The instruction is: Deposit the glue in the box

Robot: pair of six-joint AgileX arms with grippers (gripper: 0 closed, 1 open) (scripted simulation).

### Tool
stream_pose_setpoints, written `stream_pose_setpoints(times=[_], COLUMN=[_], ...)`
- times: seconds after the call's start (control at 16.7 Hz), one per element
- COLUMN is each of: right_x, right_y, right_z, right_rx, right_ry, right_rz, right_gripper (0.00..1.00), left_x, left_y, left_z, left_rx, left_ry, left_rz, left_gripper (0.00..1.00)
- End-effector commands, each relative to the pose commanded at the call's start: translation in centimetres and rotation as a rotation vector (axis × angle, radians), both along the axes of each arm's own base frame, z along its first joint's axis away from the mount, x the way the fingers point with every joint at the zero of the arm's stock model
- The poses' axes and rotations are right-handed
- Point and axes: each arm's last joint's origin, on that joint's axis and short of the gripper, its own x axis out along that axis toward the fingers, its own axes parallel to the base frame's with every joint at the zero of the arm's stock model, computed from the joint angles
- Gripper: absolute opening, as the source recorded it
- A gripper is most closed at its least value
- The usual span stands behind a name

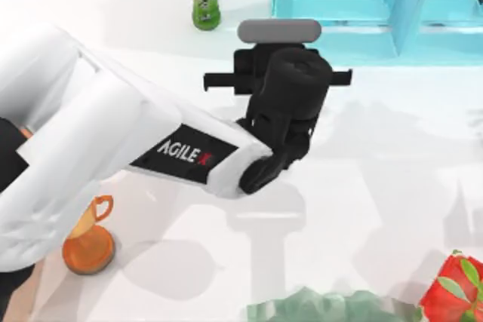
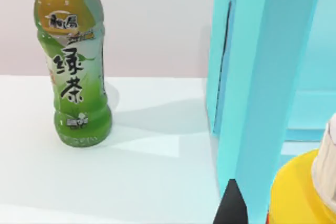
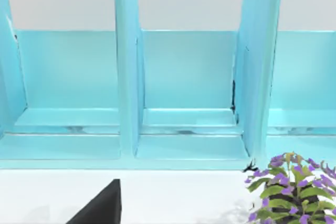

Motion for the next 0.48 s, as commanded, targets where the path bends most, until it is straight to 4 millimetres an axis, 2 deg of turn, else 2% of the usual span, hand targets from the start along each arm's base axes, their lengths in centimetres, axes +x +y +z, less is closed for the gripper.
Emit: stream_pose_setpoints(times=[0.24,0.36,0.48], right_x=[0.0,0.0,0.0], right_y=[0.0,0.0,0.0], right_z=[0.0,0.0,0.0], right_rx=[0.0,0.0,0.0], right_ry=[0.0,0.0,0.0], right_rz=[0.0,0.0,0.0], right_gripper=[1.0,1.0,1.0], left_x=[0.8,2.5,4.9], left_y=[0.6,2.3,5.0], left_z=[0.3,1.0,2.2], left_rx=[0.026,0.092,0.196], left_ry=[0.005,0.022,0.053], left_rz=[-0.003,-0.012,-0.032], left_gripper=[0.0,0.0,0.0])
